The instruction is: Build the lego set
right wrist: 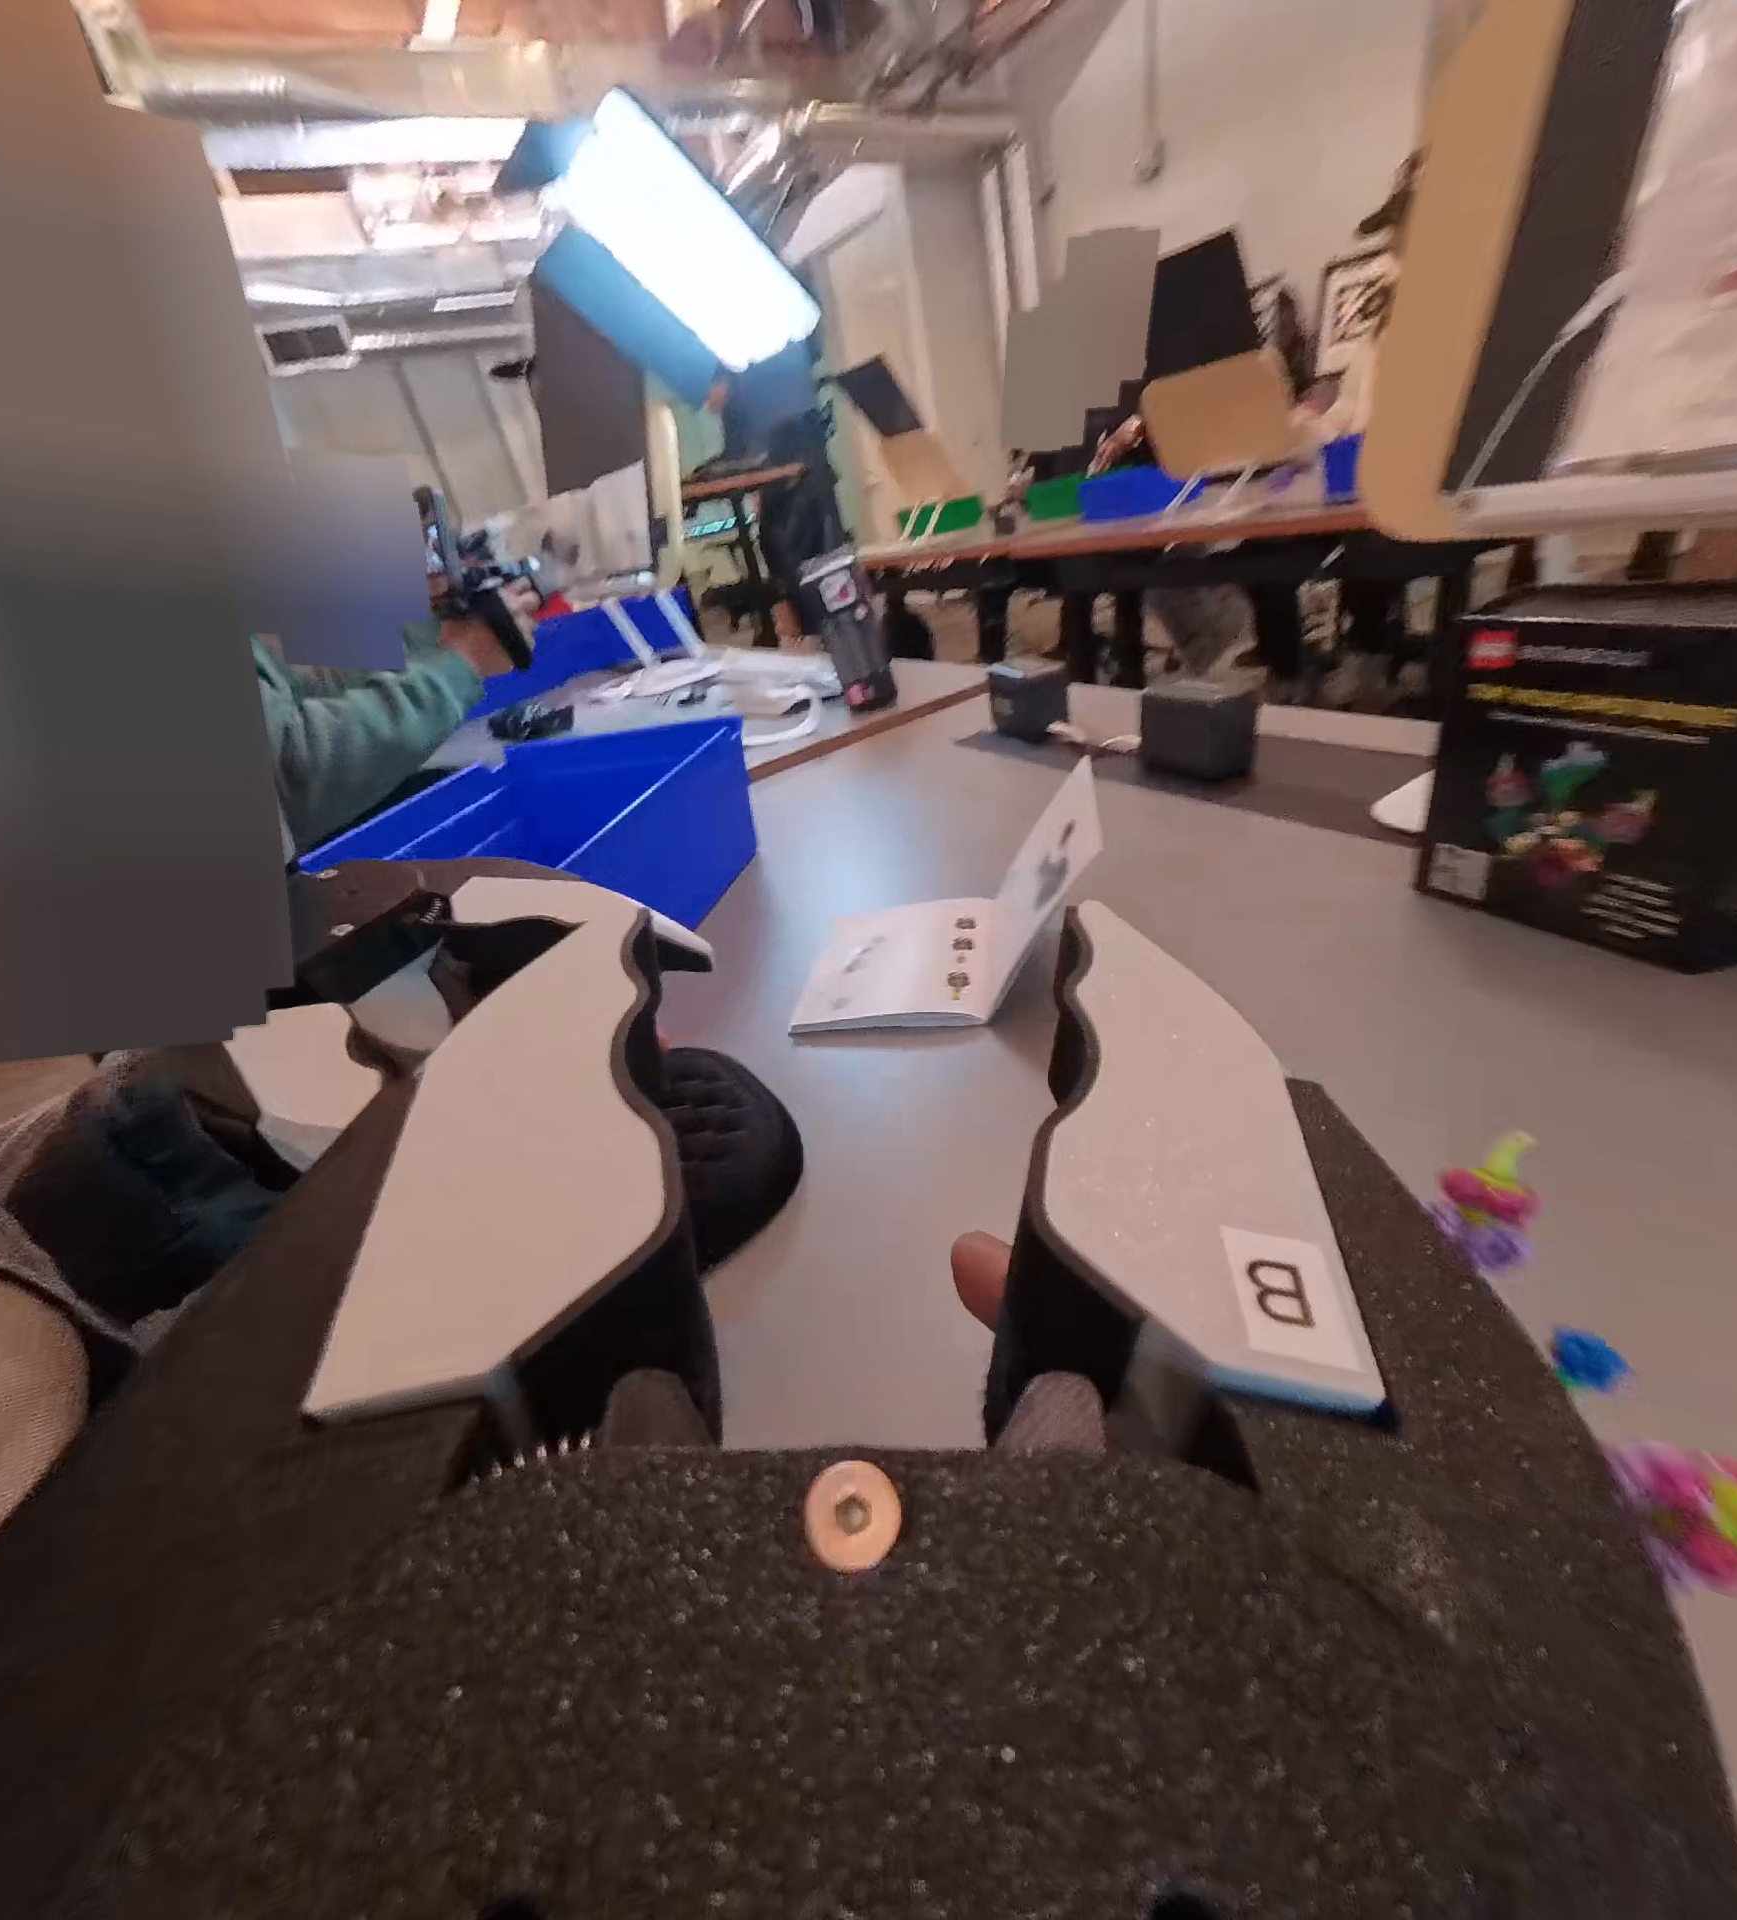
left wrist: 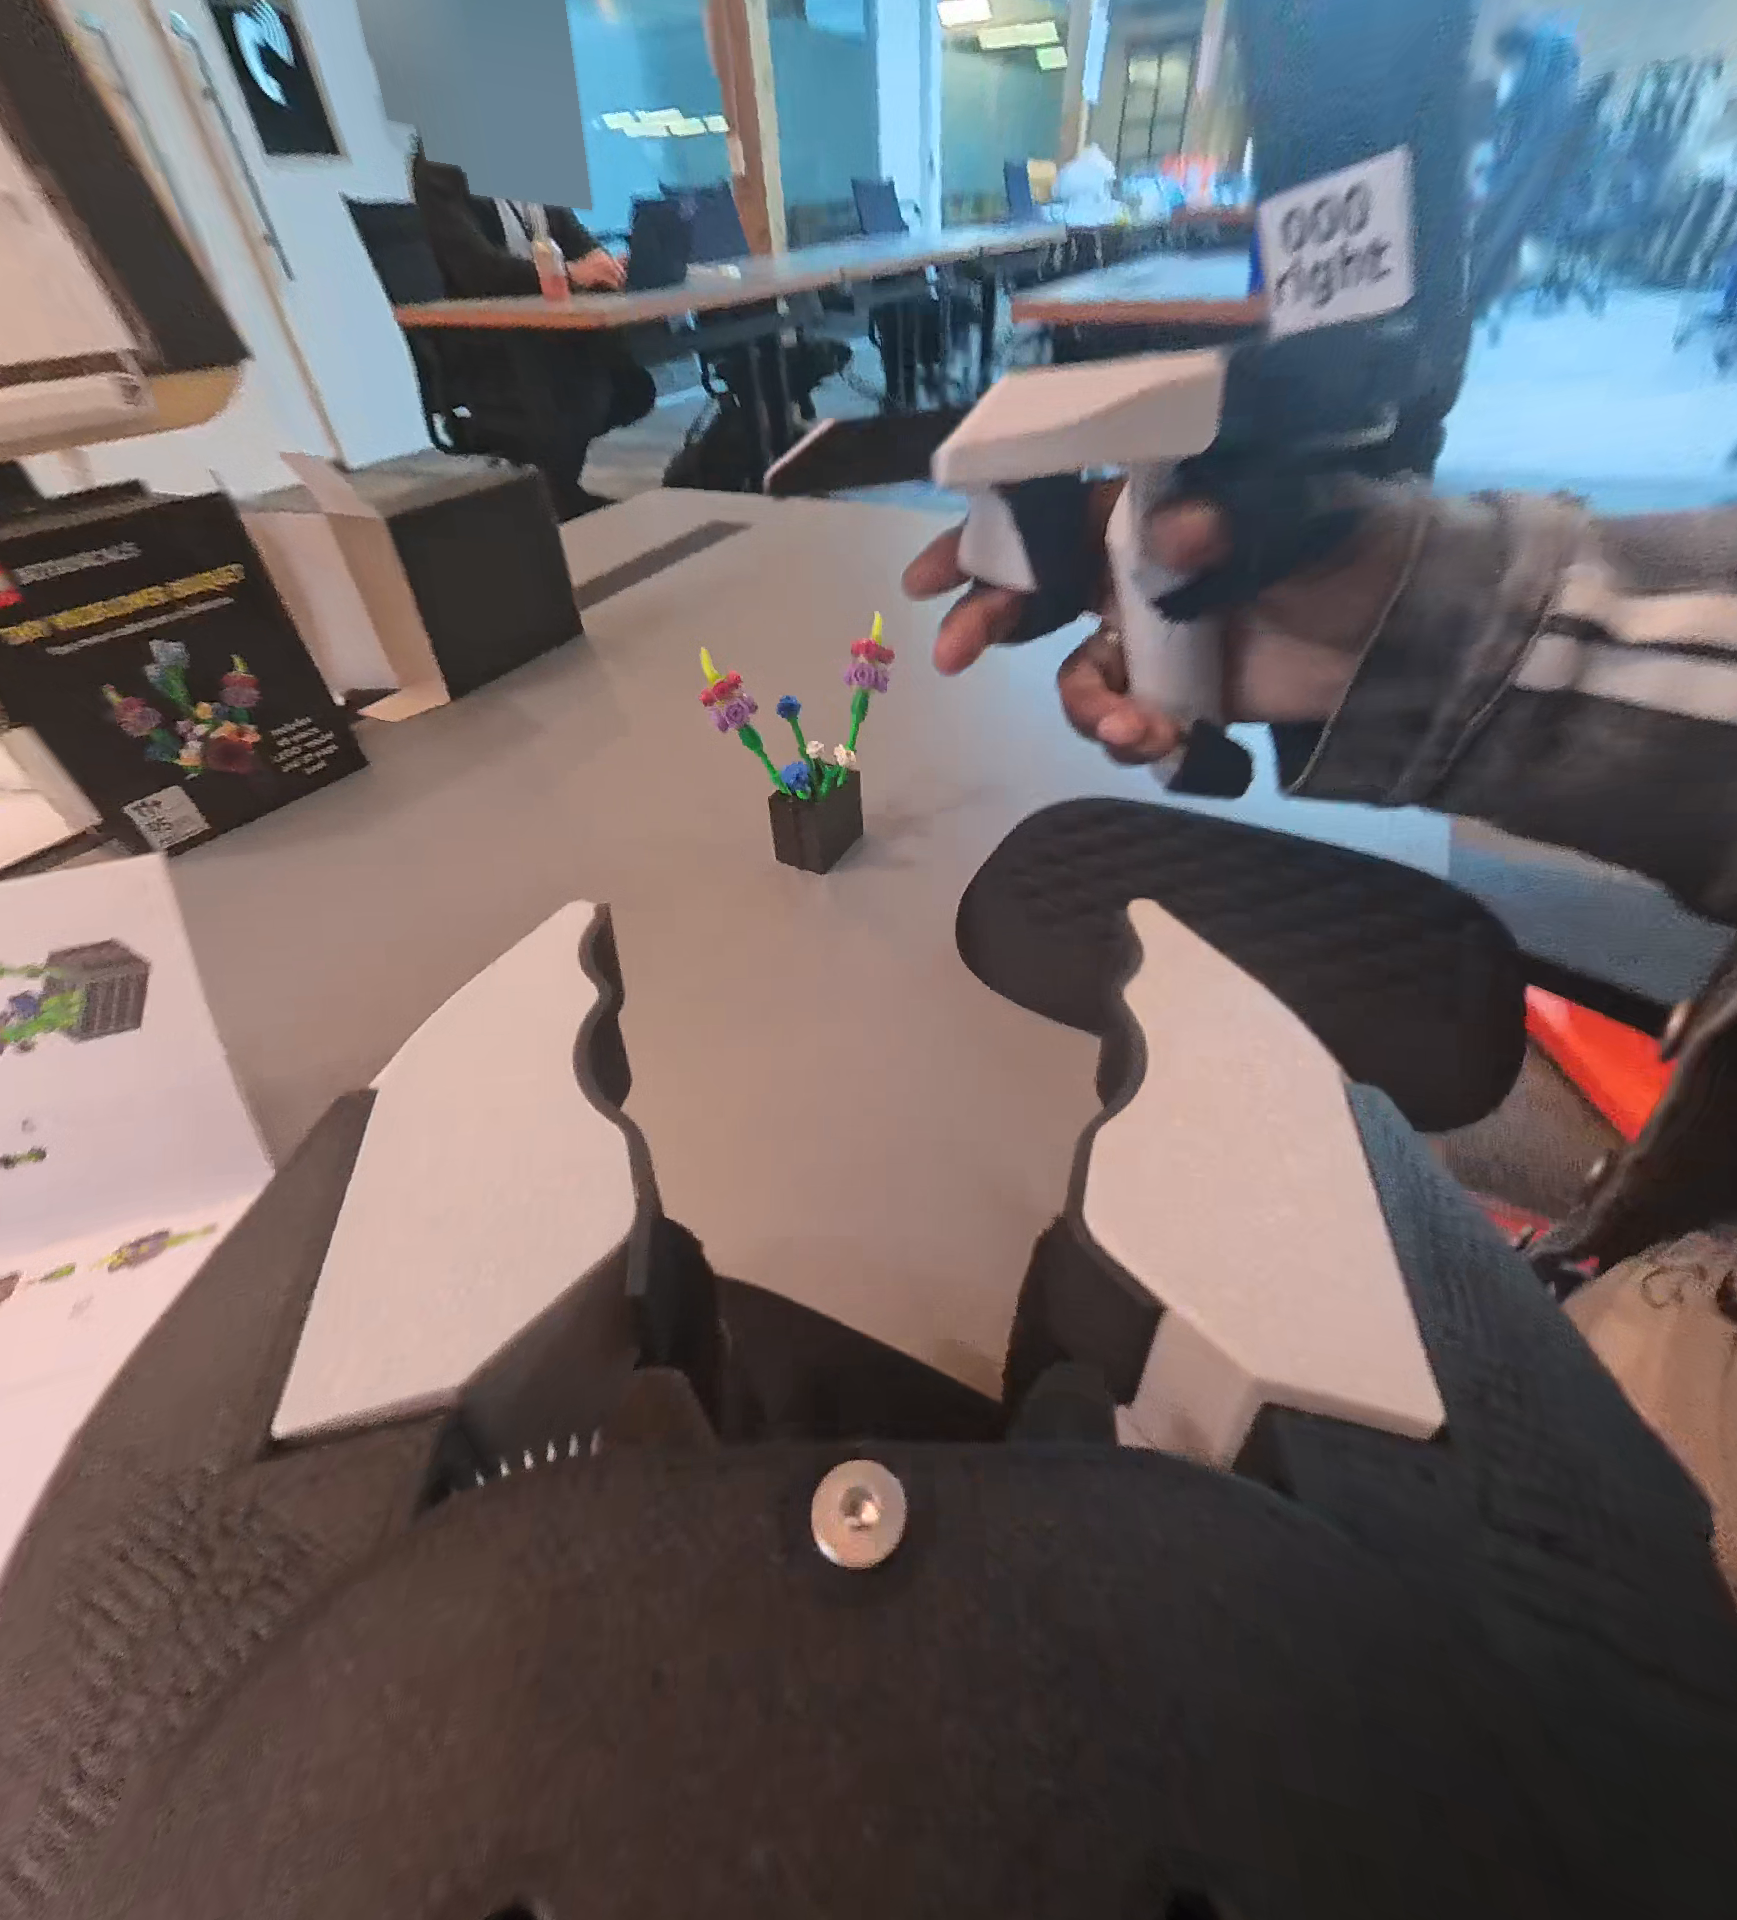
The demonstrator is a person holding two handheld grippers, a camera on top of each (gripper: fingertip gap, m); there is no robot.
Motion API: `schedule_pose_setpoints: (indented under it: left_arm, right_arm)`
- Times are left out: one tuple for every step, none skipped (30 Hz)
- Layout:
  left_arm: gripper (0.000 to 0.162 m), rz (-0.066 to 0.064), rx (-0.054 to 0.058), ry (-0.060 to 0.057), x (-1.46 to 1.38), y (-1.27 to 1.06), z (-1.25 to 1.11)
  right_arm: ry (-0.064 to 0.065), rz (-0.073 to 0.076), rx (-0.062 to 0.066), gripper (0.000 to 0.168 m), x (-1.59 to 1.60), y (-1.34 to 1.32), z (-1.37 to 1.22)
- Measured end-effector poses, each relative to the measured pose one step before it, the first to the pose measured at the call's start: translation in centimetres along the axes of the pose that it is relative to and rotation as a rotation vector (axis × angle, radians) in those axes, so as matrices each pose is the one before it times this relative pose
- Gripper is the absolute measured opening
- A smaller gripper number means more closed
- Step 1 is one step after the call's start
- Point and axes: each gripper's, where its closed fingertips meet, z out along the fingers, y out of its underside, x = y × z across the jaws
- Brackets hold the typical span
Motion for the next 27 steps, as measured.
schedule_pose_setpoints:
  left_arm:
    - [0.084,-0.0241,0.0285,-0.0183,-0.303,-0.094,-0.541]
    - [0.081,-0.0189,0.0219,-0.0171,-0.396,0.064,-0.409]
    - [0.077,-0.0119,0.0114,-0.0204,-0.556,0.235,-0.312]
    - [0.075,-0.0047,-0.005,-0.0186,-0.622,0.41,-0.24]
    - [0.075,0.0008,-0.0214,-0.0137,-0.64,0.558,-0.232]
    - [0.075,-0.0041,-0.0181,-0.0136,-0.721,0.424,-0.172]
    - [0.075,-0.0217,0.0063,-0.0002,-0.437,-0.045,-0.271]
    - [0.075,-0.0274,0.0268,0.0136,-0.193,-0.338,-0.302]
    - [0.074,-0.0224,0.0272,0.0087,-0.233,-0.356,-0.224]
    - [0.073,-0.0115,0.0166,-0.0015,-0.321,-0.193,-0.238]
    - [0.073,-0.0025,0.0057,-0.0105,-0.426,-0.052,-0.202]
    - [0.073,0.0113,-0.0057,-0.0148,-0.479,0.105,-0.187]
    - [0.073,0.0219,-0.018,-0.0158,-0.507,0.237,-0.242]
    - [0.073,0.0274,-0.0259,-0.0233,-0.615,0.374,-0.223]
    - [0.073,0.0153,-0.0219,-0.0158,-0.45,0.316,-0.228]
    - [0.073,0.001,-0.005,0.0185,0.129,0.102,-0.165]
    - [0.073,-0.0042,-0.004,-0.0039,-0.152,0.141,-0.159]
    - [0.073,-0.0046,0.0015,-0.007,-0.168,0.069,-0.116]
    - [0.073,-0.0007,0.0028,-0.0037,-0.092,0.054,-0.111]
    - [0.073,0.0029,-0.0013,-0.0072,-0.169,0.055,-0.139]
    - [0.073,0.0038,-0.0055,-0.0147,-0.323,0.059,-0.175]
    - [0.073,0.0045,-0.0063,-0.0241,-0.482,0.107,-0.221]
    - [0.073,0.0061,-0.0042,-0.0223,-0.522,0.094,-0.218]
    - [0.072,0.0026,0.0002,-0.0212,-0.487,0.048,-0.239]
    - [0.072,-0.0042,0.003,-0.0182,-0.417,-0.026,-0.157]
    - [0.071,-0.0105,0.0021,-0.0091,-0.218,-0.097,-0.033]
    - [0.07,-0.0107,-0.0043,0.003,0.03,-0.086,0.108]
  right_arm:
    - [-0.0093,-0.0095,-0.0313,0.073,-0.095,0.163,1.437]
    - [-0.001,-0.016,-0.0317,0.072,0.204,0.205,1.525]
    - [0.0029,-0.0214,-0.0317,0.07,0.348,0.222,1.579]
    - [0.0043,-0.0208,-0.0316,0.069,0.336,0.249,1.64]
    - [0.0101,-0.0141,-0.0372,0.068,0.496,0.417,1.623]
    - [0.0109,-0.0032,-0.052,0.068,0.526,0.61,1.651]
    - [0.0016,0.0026,-0.0565,0.07,0.409,0.626,1.559]
    - [0.0036,0.0016,-0.0538,0.072,0.48,0.616,1.537]
    - [0.0114,0.0005,-0.0504,0.073,0.631,0.589,1.409]
    - [0.0189,0.0072,-0.046,0.073,0.811,0.531,1.321]
    - [0.0189,0.0147,-0.0366,0.074,0.846,0.362,1.207]
    - [0.0197,0.0214,-0.025,0.073,0.884,0.157,1.13]
    - [0.0132,0.0201,-0.0189,0.072,0.731,0.036,0.925]
    - [0.0007,0.0159,-0.013,0.068,0.42,-0.085,0.816]
    - [-0.0086,0.0097,-0.0147,0.063,0.179,-0.08,0.824]
    - [-0.0038,0.0055,-0.0221,0.06,0.173,0.058,0.624]
    - [-0.0053,-0.0025,-0.0189,0.054,0.105,0.068,0.494]
    - [-0.0161,-0.0124,-0.0099,0.036,-0.13,-0.004,0.278]
    - [-0.0012,-0.013,0.0025,0.014,-0.004,-0.124,-0.002]
    - [-0.0059,-0.0155,0.0113,0.002,-0.255,-0.168,-0.314]
    - [0.0025,-0.0106,0.0128,0.001,-0.301,-0.15,-0.551]
    - [0.0232,-0.016,0.0121,0.001,-0.171,-0.047,-0.792]
    - [0.0371,-0.0224,0.0058,0.0,-0.098,0.192,-1.065]
    - [0.0331,-0.0132,-0.0006,0.0,-0.113,0.417,-1.085]
    - [0.0257,0.0062,-0.0039,0.001,-0.202,0.608,-1.162]
    - [0.0108,0.0248,-0.0053,0.001,-0.398,0.765,-1.033]
    - [-0.0011,0.0322,-0.0079,0.002,-0.542,0.923,-0.974]
